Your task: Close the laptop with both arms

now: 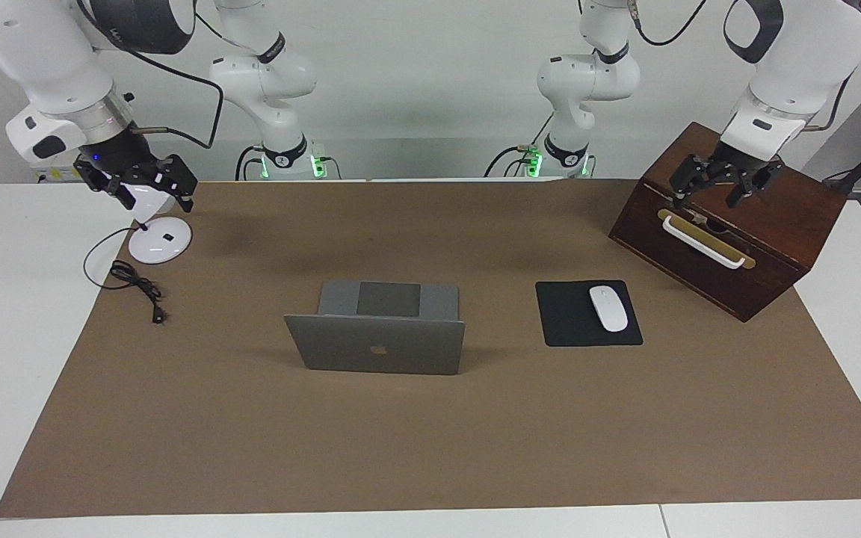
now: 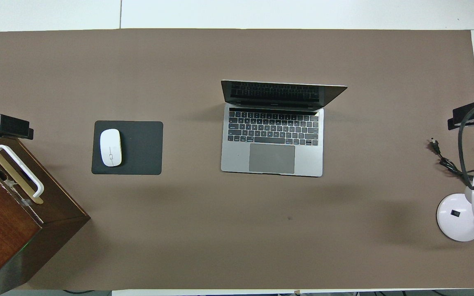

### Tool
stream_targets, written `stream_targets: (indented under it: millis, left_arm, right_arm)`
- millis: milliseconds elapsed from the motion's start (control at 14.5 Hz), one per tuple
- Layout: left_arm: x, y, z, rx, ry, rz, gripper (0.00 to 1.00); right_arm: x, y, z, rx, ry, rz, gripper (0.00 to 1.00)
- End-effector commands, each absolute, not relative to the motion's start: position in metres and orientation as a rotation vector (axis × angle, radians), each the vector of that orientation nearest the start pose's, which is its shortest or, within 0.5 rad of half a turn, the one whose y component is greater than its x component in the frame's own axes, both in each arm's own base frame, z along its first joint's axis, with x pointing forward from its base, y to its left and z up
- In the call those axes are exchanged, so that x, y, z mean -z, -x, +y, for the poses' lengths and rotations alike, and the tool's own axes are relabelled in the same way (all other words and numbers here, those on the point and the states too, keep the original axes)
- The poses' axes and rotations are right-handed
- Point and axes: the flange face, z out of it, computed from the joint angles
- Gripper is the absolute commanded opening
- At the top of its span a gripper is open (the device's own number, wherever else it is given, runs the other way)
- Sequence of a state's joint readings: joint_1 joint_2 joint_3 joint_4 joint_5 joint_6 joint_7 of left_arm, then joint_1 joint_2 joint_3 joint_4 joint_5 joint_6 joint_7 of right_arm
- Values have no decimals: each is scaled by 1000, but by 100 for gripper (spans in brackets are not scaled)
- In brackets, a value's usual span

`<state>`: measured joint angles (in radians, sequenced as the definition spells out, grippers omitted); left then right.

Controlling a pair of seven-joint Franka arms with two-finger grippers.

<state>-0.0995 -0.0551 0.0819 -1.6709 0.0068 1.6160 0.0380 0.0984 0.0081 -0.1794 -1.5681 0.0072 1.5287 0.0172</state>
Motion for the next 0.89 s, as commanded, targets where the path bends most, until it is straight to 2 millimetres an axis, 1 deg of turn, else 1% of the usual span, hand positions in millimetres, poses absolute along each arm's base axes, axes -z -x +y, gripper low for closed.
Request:
stream_targets:
  millis: [0,275,482,826]
  left_arm:
    - [-609,-540,-6,19,3150,75,100]
    - [-607,-540,-5,19,3150,72,100]
    - [-607,-540,-2,19,3150,63,100]
    - [-606,-540,0,19,3150,58,100]
  right_arm:
    - [-619,-545,-46,-74,3123,201,100]
    - [-619,-545,-47,-74,3123,192,100]
    - [-619,-545,-55,-72,3120,218,100]
    - [-621,-546,-58,-45,3120,220,100]
